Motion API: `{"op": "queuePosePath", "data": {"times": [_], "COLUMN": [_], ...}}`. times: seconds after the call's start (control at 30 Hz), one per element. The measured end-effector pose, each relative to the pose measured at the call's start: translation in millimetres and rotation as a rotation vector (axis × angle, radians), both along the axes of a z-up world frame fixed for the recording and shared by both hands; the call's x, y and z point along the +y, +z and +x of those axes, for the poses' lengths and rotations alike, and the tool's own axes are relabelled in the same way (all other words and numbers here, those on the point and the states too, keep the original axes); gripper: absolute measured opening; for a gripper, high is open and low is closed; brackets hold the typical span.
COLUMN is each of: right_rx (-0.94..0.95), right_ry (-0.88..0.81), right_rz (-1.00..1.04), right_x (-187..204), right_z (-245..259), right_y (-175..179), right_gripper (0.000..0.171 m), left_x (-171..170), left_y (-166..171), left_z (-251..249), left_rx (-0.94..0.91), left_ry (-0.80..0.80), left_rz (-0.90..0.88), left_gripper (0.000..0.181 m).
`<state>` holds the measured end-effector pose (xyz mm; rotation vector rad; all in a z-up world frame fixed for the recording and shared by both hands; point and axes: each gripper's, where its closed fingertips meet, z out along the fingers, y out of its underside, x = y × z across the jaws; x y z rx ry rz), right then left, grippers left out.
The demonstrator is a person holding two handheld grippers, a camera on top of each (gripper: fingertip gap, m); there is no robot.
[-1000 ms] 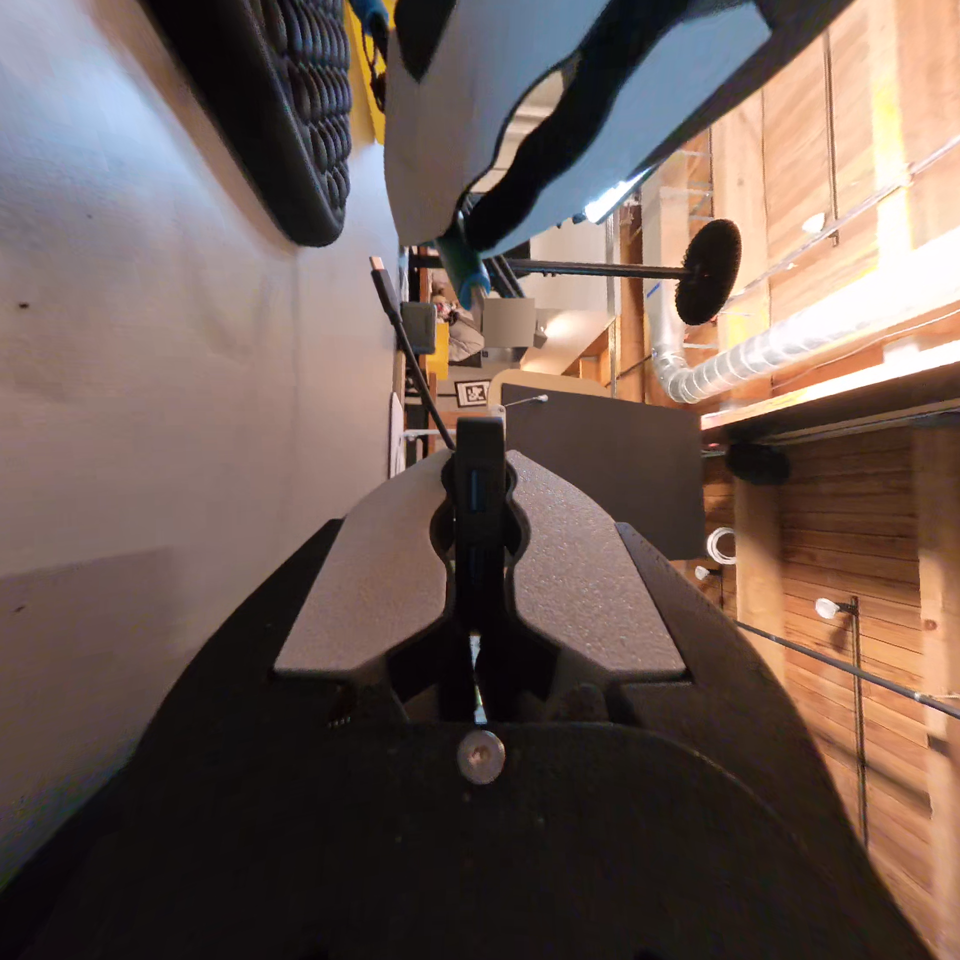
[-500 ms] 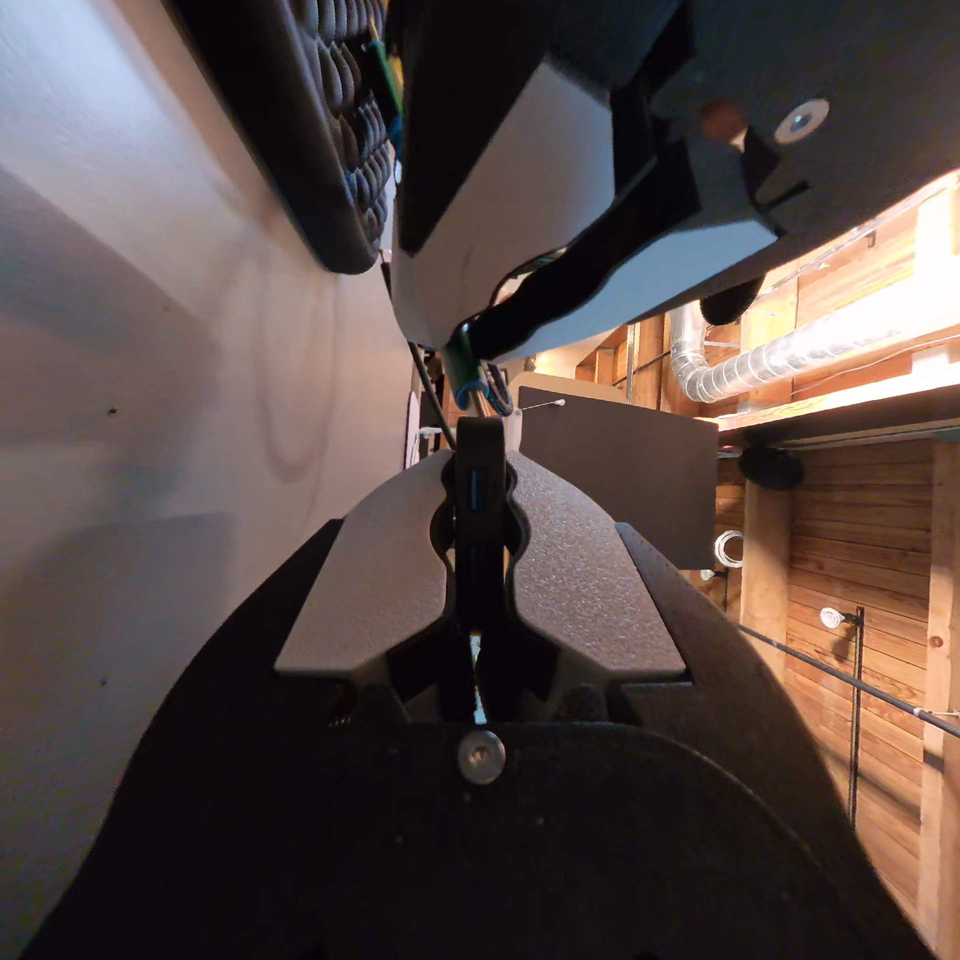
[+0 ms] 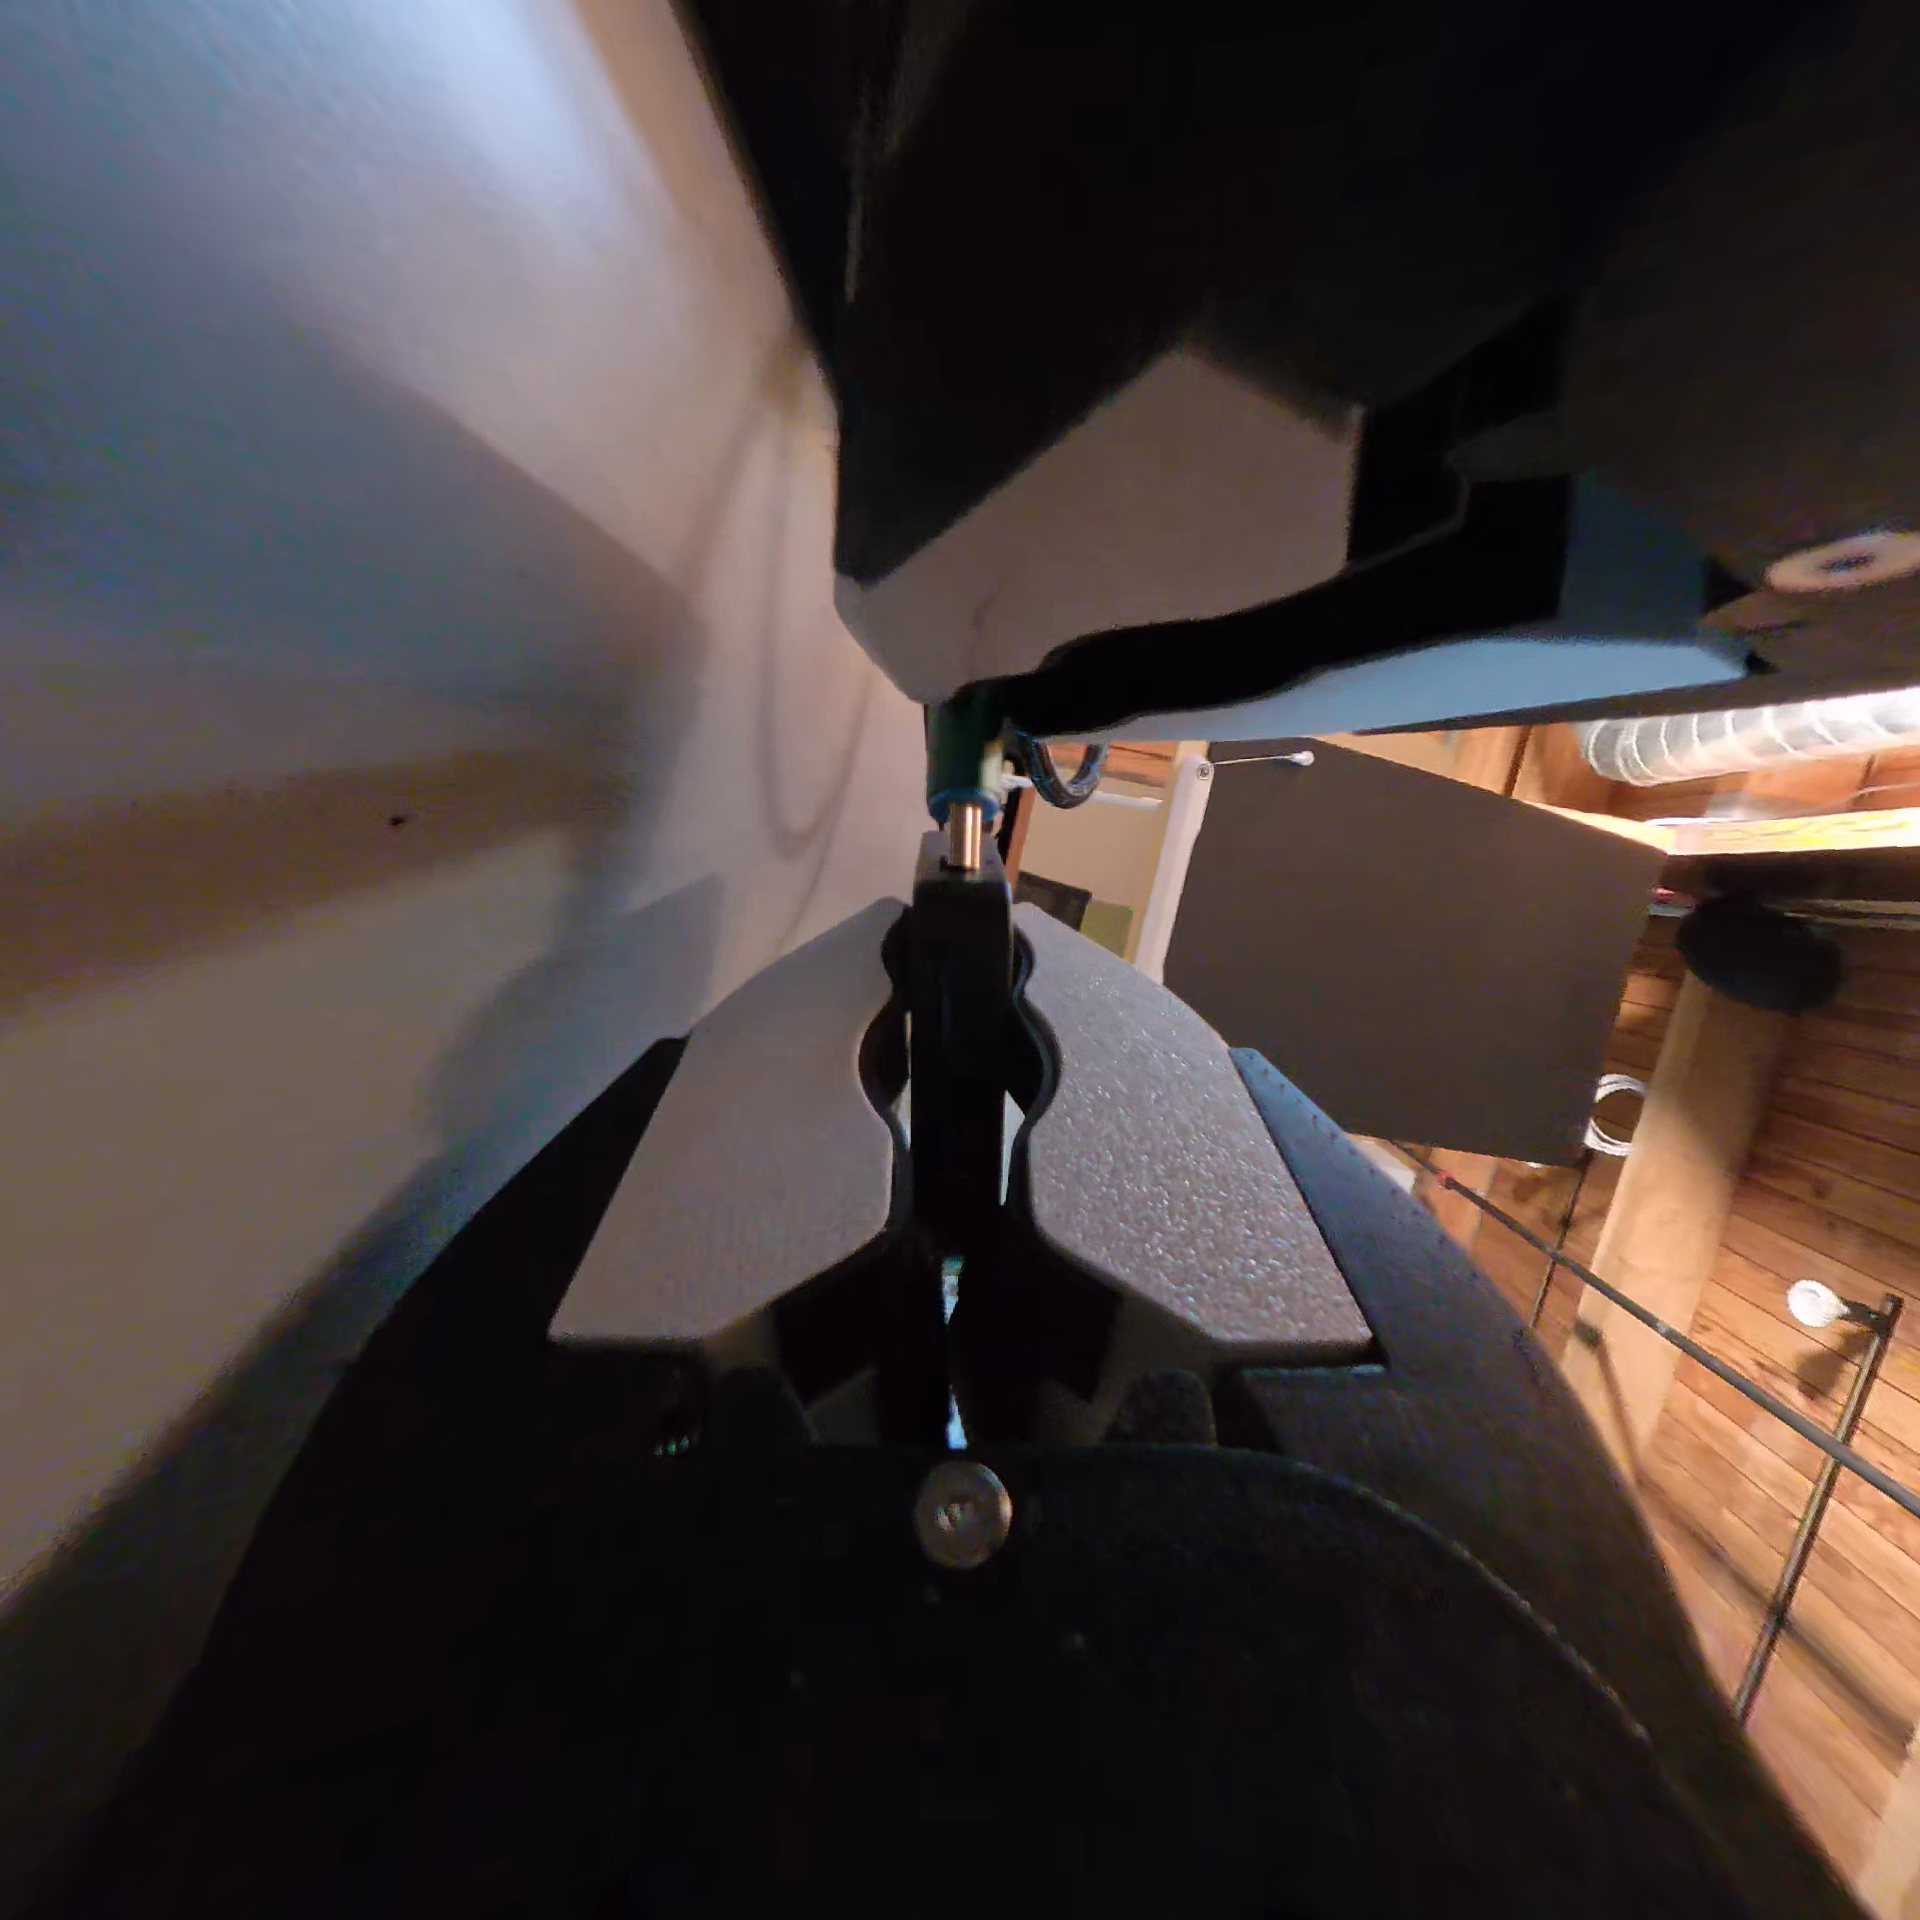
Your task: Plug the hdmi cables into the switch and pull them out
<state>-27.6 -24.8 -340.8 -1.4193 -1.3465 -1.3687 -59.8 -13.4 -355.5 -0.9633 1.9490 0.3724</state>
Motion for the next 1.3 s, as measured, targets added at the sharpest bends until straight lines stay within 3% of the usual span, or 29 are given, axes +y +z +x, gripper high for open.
{"op": "queuePosePath", "data": {"times": [0.27,0.5,0.63,0.77,0.87,0.97,1.13,1.3], "right_rx": [0.003,-0.005,-0.003,-0.003,-0.004,-0.001,0.017,-0.002], "right_ry": [0.008,0.044,0.051,0.051,0.051,0.028,-0.075,-0.101], "right_rz": [-0.036,-0.045,-0.046,-0.045,-0.044,-0.05,-0.028,0.006], "right_x": [-0.7,-0.4,-0.5,-0.5,-0.5,-0.4,-1.1,-2.8], "right_z": [-1.1,-8.2,-9.1,-9.3,-9.6,-5.3,12.8,17.3], "right_y": [-8.0,-12.1,-12.4,-12.4,-12.5,-13.2,-8.2,-1.2], "right_gripper": [0.014,0.014,0.014,0.014,0.014,0.014,0.014,0.014], "left_x": [-8.1,-12.6,-3.0,11.4,13.4,10.8,0.4,-12.6], "left_y": [-7.3,-1.3,9.2,-3.7,-16.5,-18.5,-13.6,-5.0], "left_z": [0.7,-14.3,-19.4,-24.1,-22.8,-20.7,-11.4,-9.8], "left_rx": [-0.144,-0.062,0.026,0.259,0.378,0.39,0.126,-0.056], "left_ry": [-0.049,-0.248,-0.403,-0.467,-0.478,-0.364,-0.047,0.043], "left_rz": [-0.48,-0.882,-0.831,-0.705,-0.701,-0.782,-0.947,-1.065], "left_gripper": [0.02,0.026,0.027,0.027,0.011,0.009,0.009,0.008]}}
